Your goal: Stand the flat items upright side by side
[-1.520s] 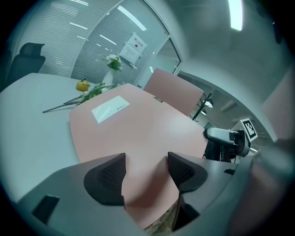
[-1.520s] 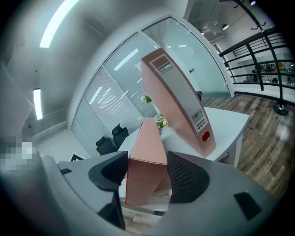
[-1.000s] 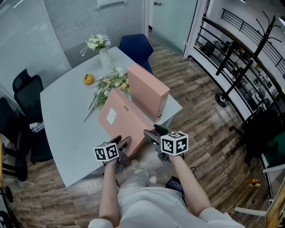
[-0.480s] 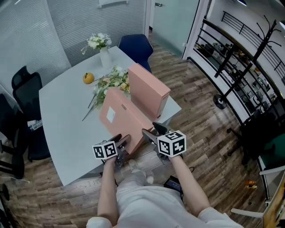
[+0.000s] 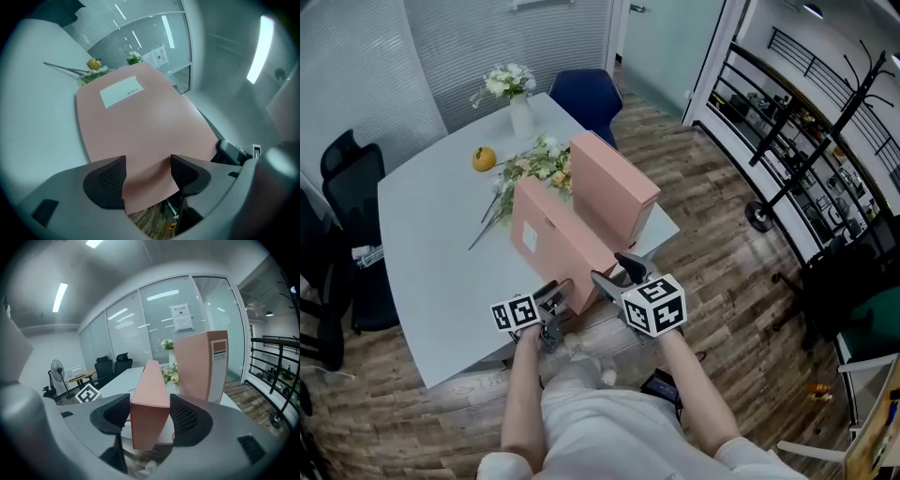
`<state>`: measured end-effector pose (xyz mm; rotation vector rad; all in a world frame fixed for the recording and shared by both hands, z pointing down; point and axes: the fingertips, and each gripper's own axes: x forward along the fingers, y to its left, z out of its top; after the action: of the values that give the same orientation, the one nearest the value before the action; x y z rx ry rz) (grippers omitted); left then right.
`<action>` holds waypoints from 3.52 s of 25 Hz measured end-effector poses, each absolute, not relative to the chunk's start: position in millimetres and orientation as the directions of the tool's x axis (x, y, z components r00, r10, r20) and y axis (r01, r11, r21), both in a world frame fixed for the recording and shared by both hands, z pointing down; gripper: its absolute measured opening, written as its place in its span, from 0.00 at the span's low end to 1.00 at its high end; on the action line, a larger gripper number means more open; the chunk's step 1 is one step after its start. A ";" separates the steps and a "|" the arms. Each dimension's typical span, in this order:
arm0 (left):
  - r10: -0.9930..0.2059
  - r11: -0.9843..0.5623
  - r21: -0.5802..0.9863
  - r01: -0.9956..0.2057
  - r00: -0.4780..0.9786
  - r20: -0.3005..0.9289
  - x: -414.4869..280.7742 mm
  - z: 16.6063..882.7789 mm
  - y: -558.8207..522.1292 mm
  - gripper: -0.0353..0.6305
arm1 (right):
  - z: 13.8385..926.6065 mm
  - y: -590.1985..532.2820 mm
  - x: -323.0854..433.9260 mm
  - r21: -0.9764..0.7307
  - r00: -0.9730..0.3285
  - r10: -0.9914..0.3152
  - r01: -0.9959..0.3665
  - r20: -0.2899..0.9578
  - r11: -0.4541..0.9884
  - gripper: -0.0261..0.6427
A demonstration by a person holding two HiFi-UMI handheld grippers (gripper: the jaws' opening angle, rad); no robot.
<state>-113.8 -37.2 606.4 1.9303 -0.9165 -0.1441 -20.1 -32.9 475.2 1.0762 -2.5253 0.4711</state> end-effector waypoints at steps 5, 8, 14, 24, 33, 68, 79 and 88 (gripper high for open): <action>-0.656 -0.235 0.848 -0.474 0.722 0.222 -112.9 610.5 -39.1 0.48 | 471.2 -31.4 -25.3 -0.141 -0.647 -0.624 -0.735 0.439 0.663 0.46; -0.658 -0.225 0.861 -0.456 0.723 0.211 -112.9 613.1 -39.7 0.48 | 469.7 -28.9 -28.7 -0.129 -0.650 -0.622 -0.730 0.436 0.672 0.46; -0.670 -0.211 0.866 -0.453 0.712 0.209 -113.3 615.3 -44.9 0.48 | 468.3 -24.9 -33.3 -0.113 -0.649 -0.624 -0.727 0.435 0.677 0.46; -0.671 -0.196 0.886 -0.419 0.717 0.190 -108.9 617.0 -45.7 0.48 | 467.9 -23.6 -35.1 -0.113 -0.657 -0.598 -0.711 0.458 0.694 0.46; -0.677 -0.202 0.894 -0.401 0.716 0.168 -108.8 613.8 -43.8 0.48 | 473.3 -20.4 -34.9 -0.126 -0.667 -0.580 -0.700 0.467 0.703 0.46; -0.744 -0.297 0.841 -0.452 0.662 0.093 -154.4 538.4 -54.9 0.48 | 398.8 -53.5 -72.9 -0.134 -0.720 -0.556 -0.653 0.415 0.745 0.46; -0.727 -0.335 0.832 -0.442 0.683 0.070 -193.1 527.1 -90.0 0.48 | 407.9 -91.1 -126.4 -0.102 -0.680 -0.498 -0.640 0.538 0.762 0.47; -0.690 -0.353 0.829 -0.434 0.719 0.082 -207.4 533.9 -103.8 0.48 | 433.5 -124.0 -158.7 -0.055 -0.591 -0.471 -0.659 0.655 0.750 0.48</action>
<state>-207.4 -103.8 533.9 2.0026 -0.8568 -0.3511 -158.7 -124.0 433.5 0.8450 -2.3130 0.3890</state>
